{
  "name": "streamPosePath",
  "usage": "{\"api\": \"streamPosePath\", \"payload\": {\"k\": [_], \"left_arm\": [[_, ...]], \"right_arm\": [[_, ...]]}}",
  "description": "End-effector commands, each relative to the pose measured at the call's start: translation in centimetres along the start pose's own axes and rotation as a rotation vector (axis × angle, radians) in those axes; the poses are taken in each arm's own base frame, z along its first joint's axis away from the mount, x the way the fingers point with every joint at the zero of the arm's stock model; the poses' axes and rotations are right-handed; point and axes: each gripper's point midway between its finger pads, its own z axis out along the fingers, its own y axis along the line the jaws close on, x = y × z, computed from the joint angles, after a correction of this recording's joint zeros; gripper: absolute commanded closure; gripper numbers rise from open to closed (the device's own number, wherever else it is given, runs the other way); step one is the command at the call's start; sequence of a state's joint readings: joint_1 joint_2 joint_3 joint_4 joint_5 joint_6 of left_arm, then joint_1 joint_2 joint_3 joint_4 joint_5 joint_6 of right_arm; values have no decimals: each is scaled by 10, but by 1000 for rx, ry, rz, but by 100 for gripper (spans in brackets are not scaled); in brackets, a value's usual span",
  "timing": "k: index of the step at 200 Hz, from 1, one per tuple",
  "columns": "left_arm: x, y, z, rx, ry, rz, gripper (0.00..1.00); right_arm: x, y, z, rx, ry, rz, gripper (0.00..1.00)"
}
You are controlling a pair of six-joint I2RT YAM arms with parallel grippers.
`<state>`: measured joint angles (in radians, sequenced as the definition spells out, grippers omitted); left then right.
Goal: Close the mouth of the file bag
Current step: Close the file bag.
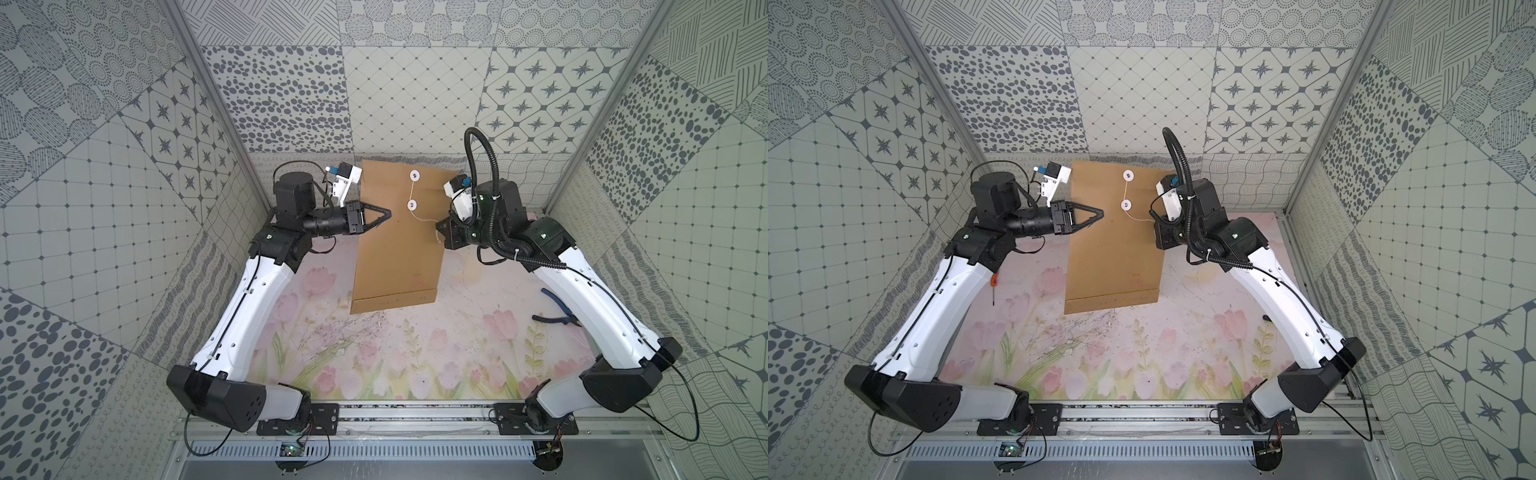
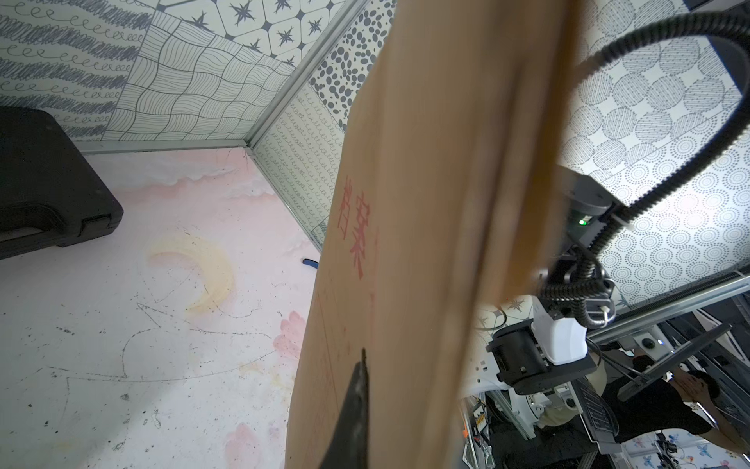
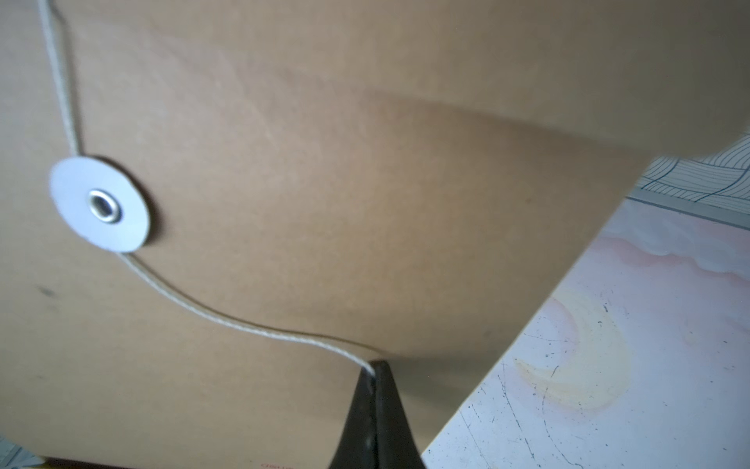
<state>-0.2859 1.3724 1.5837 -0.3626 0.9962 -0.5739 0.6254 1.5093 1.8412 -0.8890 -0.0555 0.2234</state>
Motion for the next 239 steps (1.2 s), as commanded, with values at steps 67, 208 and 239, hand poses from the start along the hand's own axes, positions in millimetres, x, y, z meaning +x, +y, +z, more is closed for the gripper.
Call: {"api": "streamPosePath", "payload": {"k": [67, 208, 239], "left_arm": [[10, -2, -3, 10, 44, 58, 100], [15, 8, -1, -74, 63, 61, 100], [16, 5, -3, -75, 62, 64, 100]], "right_arm": [[-43, -18, -8, 133, -77, -70, 100], [-49, 0, -26, 140, -89, -135, 100], [-52, -1, -23, 146, -87, -143, 100]]}}
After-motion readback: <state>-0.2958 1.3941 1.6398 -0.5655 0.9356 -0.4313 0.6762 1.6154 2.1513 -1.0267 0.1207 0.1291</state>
